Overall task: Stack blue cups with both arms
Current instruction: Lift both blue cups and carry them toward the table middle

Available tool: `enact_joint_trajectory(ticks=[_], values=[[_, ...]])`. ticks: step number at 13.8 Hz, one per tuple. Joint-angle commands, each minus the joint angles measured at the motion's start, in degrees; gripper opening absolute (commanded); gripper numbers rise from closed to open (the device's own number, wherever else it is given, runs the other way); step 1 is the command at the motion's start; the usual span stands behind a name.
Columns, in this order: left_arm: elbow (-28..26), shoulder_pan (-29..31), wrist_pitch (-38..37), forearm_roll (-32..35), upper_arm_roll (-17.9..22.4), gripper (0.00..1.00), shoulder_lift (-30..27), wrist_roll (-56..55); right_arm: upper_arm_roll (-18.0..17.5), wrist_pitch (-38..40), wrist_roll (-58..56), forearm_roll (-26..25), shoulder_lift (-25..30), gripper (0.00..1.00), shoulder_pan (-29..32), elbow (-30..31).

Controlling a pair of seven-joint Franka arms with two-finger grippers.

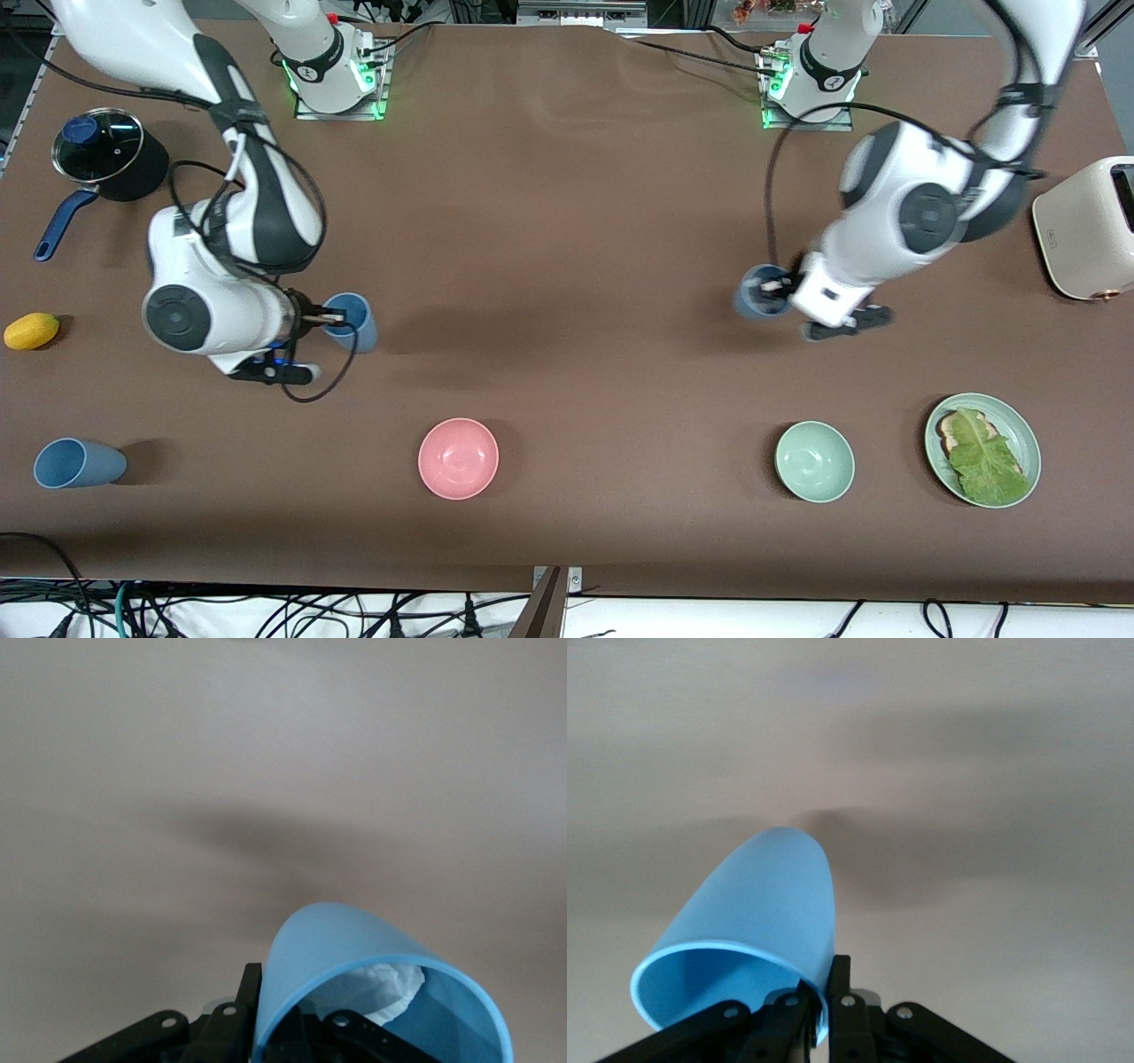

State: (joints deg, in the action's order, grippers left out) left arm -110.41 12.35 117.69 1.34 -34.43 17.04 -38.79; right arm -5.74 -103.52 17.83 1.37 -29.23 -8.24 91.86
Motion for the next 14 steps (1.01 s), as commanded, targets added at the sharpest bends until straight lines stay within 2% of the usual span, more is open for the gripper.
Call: enact_joint_trajectory(ticks=[1, 3, 8, 9, 11, 12, 14], values=[[4.1, -9.0, 3.8, -0.6, 0.4, 0.00, 6.1, -12.4, 0.2, 3.6, 4.9, 2.9, -1.4, 0.00, -2.6, -5.2], [4.1, -12.8, 11.4, -0.5, 0.7, 0.00, 10.4, -15.8, 0.2, 3.8, 9.0, 3.0, -1.4, 0.00, -4.8, -6.2], [4.1, -15.9, 24.6, -0.3, 0.9, 0.00, 18.5, -15.0, 0.2, 7.1, 14.1, 3.0, -1.4, 0.00, -7.3, -10.3], [4.0, -15.9, 25.2, -0.3, 0.9, 0.08, 18.6, -14.7, 0.2, 7.0, 15.5, 3.0, -1.4, 0.00, -7.8, -10.7], [4.1, -15.8, 25.2, -0.3, 0.8, 0.78, 18.0, -14.7, -0.1, 7.0, 18.8, 3.3, -1.5, 0.00, -10.0, -12.2], [4.1, -15.7, 25.2, -0.2, 0.9, 0.99, 17.6, -14.8, -0.1, 7.0, 20.8, 4.7, -1.5, 0.00, -10.7, -13.0], [4.0, -15.5, 24.5, -0.2, 0.7, 1.00, 15.7, -15.0, -0.1, 6.8, 25.6, 8.9, -1.7, 0.00, -12.0, -14.9]])
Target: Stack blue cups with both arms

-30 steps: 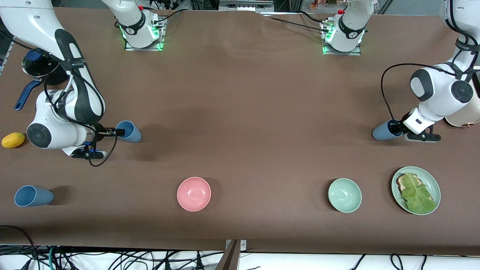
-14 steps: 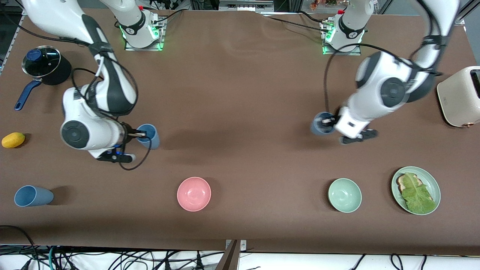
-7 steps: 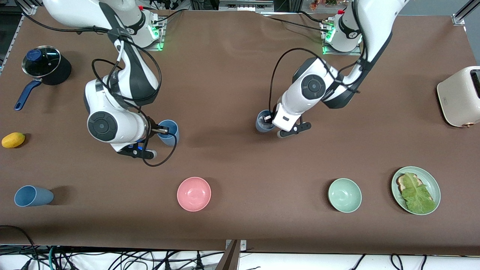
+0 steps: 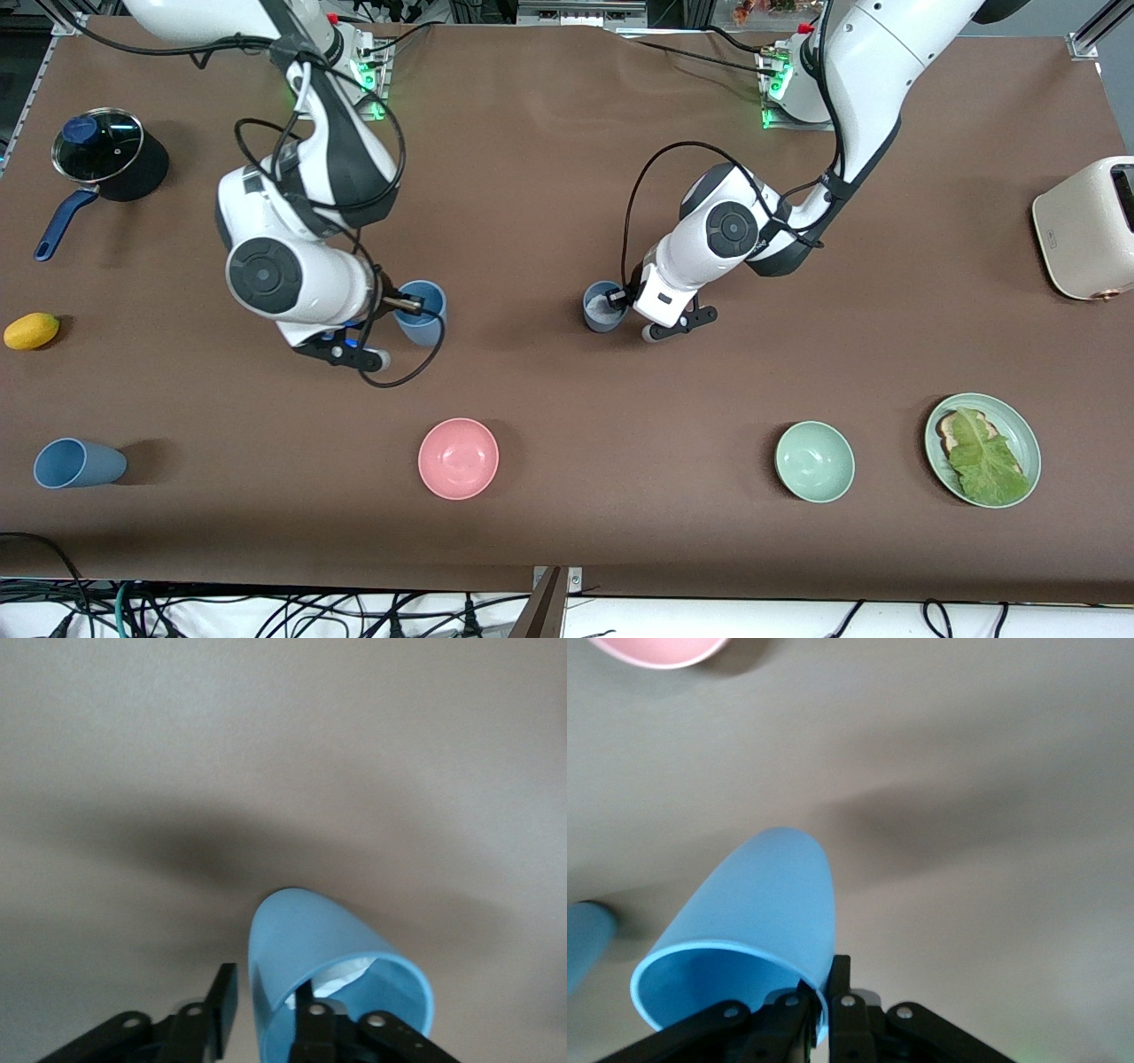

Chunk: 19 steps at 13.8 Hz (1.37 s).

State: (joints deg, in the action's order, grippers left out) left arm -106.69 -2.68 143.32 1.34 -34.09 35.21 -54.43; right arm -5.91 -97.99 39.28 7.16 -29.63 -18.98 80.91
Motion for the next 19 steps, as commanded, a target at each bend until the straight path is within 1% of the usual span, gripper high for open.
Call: enact_joint_trajectory(ticks=[1, 2, 4, 6, 8, 9, 10, 12, 13, 15, 17, 18, 19], values=[[0.3, -0.3, -2.0, -0.2, 0.3, 1.00, -4.3, 0.6, 0.1, 1.0, 6.2, 4.3, -1.6, 0.00, -2.3, -4.9], [0.3, 0.0, -4.7, -0.2, 0.3, 1.00, -6.4, 0.6, 0.0, 0.7, 8.0, 5.1, -2.0, 0.00, -3.3, -5.8], [0.4, 1.3, -11.2, -0.2, 0.7, 1.00, -11.6, 1.9, 0.1, 0.6, 14.8, 5.7, -4.5, 0.00, -7.7, -9.5], [0.6, 4.9, -17.4, 0.0, 0.7, 1.00, -15.9, 8.4, 0.1, -1.6, 21.4, 5.8, -6.9, 0.00, -11.2, -13.1], [0.7, 9.9, -22.2, 1.6, 0.6, 1.00, -19.6, 15.8, 0.1, -5.2, 26.9, 5.7, -8.8, 0.00, -14.3, -14.6], [0.9, 11.1, -24.2, 3.0, 0.7, 1.00, -20.8, 18.3, 0.1, -6.8, 29.5, 5.7, -9.3, 0.00, -15.8, -14.9], [1.5, 12.2, -26.6, 6.2, 0.7, 1.00, -21.7, 20.1, 0.1, -8.3, 31.5, 5.8, -9.9, 0.00, -16.7, -15.0], [3.3, 13.0, -33.2, 15.6, 0.5, 1.00, -23.6, 24.6, 0.1, -11.1, 34.5, 5.8, -11.2, 0.00, -18.1, -15.1], [5.0, 13.0, -36.9, 18.1, 0.5, 1.00, -24.4, 27.1, 0.1, -12.4, 35.8, 5.8, -11.8, 0.00, -19.0, -15.1], [9.5, 13.4, -43.2, 18.3, 0.6, 1.00, -25.2, 32.3, 0.1, -12.8, 37.6, 5.8, -12.3, 0.00, -19.7, -15.0], [14.4, 16.2, -49.7, 16.3, 0.1, 1.00, -25.5, 38.3, 0.0, -12.9, 37.6, 5.9, -12.7, 0.00, -19.8, -15.0], [16.1, 16.4, -51.3, 14.0, 0.8, 1.00, -26.2, 40.7, 0.0, -12.8, 37.6, 6.0, -12.7, 0.00, -20.0, -14.9], [15.5, 15.6, -51.7, 11.2, 3.6, 1.00, -28.9, 42.3, 0.0, -12.8, 37.5, 5.9, -12.9, 0.00, -20.0, -14.7]])
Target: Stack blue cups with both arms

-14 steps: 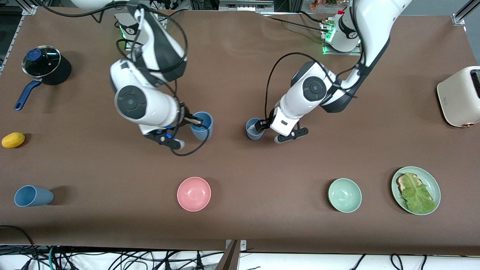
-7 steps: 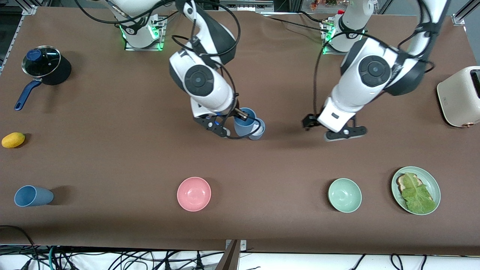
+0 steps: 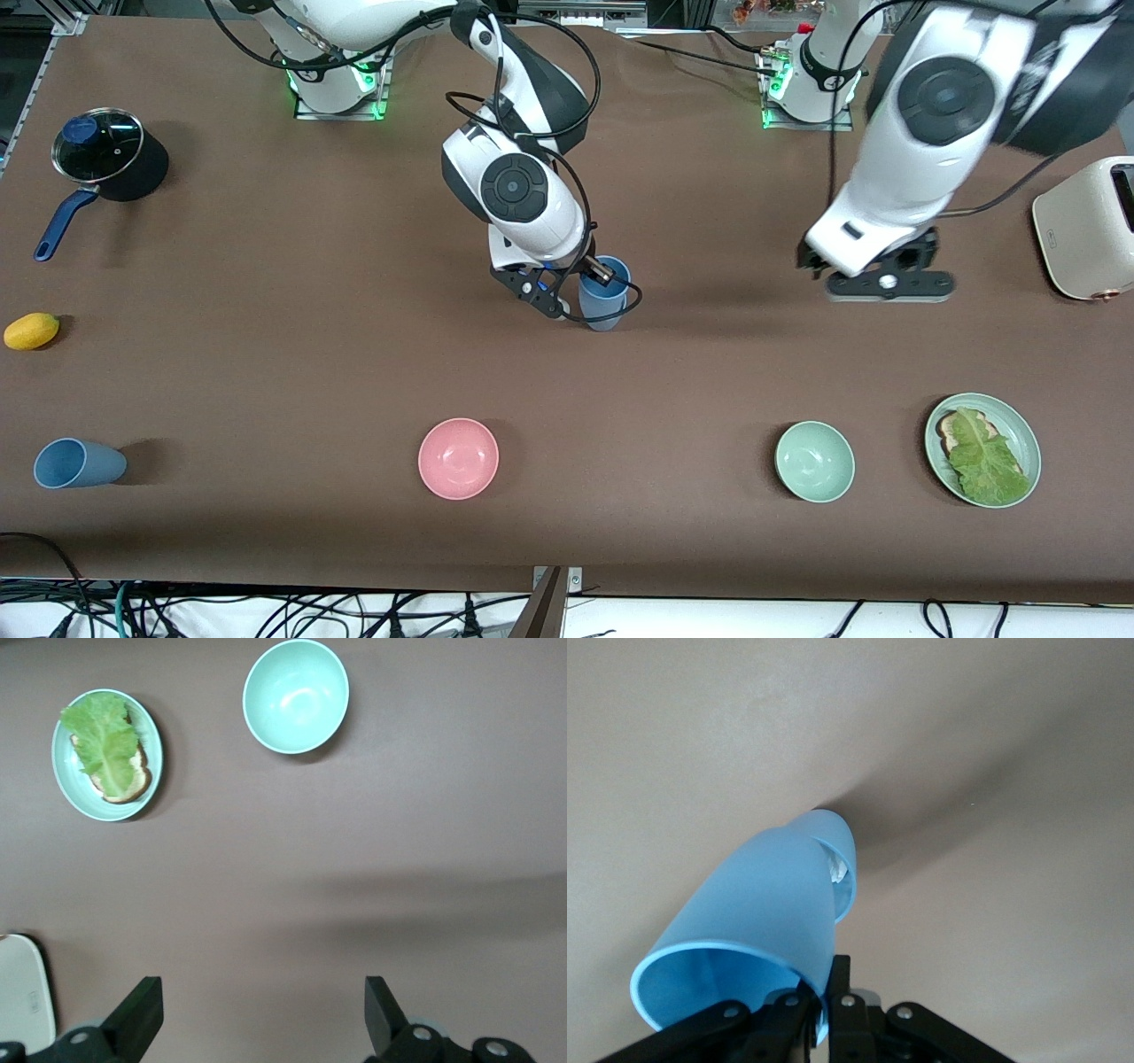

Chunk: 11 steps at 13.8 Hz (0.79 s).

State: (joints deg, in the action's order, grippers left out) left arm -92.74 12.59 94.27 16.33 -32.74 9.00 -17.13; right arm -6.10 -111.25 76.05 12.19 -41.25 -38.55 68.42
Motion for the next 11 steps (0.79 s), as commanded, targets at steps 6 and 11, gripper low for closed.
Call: enact_joint_trajectory(ticks=[6, 11], values=[[-6.2, -12.4, 2.4, -10.4, 22.5, 1.00, -10.0, 13.2, 0.2, 0.1, 0.7, 2.2, -2.4, 0.00, -0.6, -2.4], [-11.0, -13.9, 7.1, -13.0, 24.6, 1.00, -12.2, 13.5, 0.2, -1.2, 0.8, 2.2, -3.1, 0.00, -1.3, -2.4]])
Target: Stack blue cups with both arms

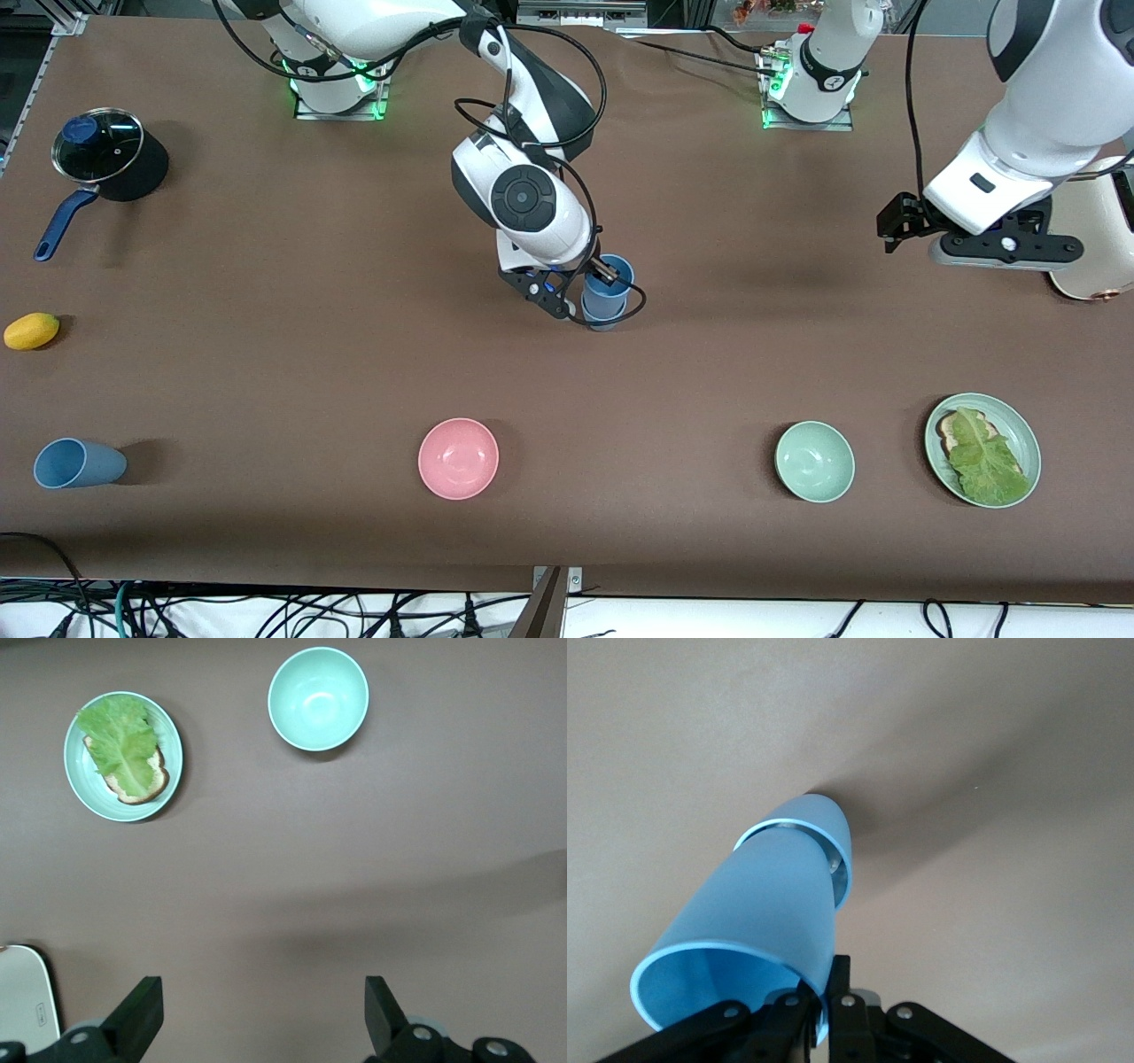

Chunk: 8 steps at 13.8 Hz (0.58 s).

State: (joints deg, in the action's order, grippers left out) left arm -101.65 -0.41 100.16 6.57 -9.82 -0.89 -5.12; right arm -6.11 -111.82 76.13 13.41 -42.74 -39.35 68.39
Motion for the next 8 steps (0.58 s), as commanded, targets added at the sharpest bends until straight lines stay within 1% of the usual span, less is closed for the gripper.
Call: enact_joint_trajectory(ticks=[1, 2, 3, 4, 6, 8], values=[[-1.0, -0.9, 0.7, -4.6, 2.5, 1.00, -1.7, 1.5, 0.2, -0.9, 0.8, 1.0, -1.9, 0.00, -0.6, -2.4], [-0.1, -0.6, 0.0, -4.8, 3.1, 1.00, -1.0, 1.6, 0.2, -0.9, 0.9, 1.0, -1.9, 0.00, -0.6, -2.4], [0.8, -0.5, -0.7, -4.8, 3.6, 1.00, -0.4, 1.6, 0.3, -0.9, 0.9, 0.9, -1.9, 0.36, -0.6, -2.3], [1.6, -0.4, -0.9, -4.8, 3.6, 1.00, 0.0, 1.6, 0.5, -0.8, 0.5, 0.6, -1.9, 0.99, -0.3, -2.1], [4.1, -0.5, -3.6, -4.9, 3.5, 1.00, 1.3, 1.5, 0.6, -0.4, -0.7, -1.4, -1.6, 1.00, -0.3, -2.4], [5.3, -0.5, -5.7, -4.8, 3.4, 1.00, 1.9, 1.4, 0.9, 0.2, -1.3, -1.6, -0.9, 1.00, 0.3, -2.6]])
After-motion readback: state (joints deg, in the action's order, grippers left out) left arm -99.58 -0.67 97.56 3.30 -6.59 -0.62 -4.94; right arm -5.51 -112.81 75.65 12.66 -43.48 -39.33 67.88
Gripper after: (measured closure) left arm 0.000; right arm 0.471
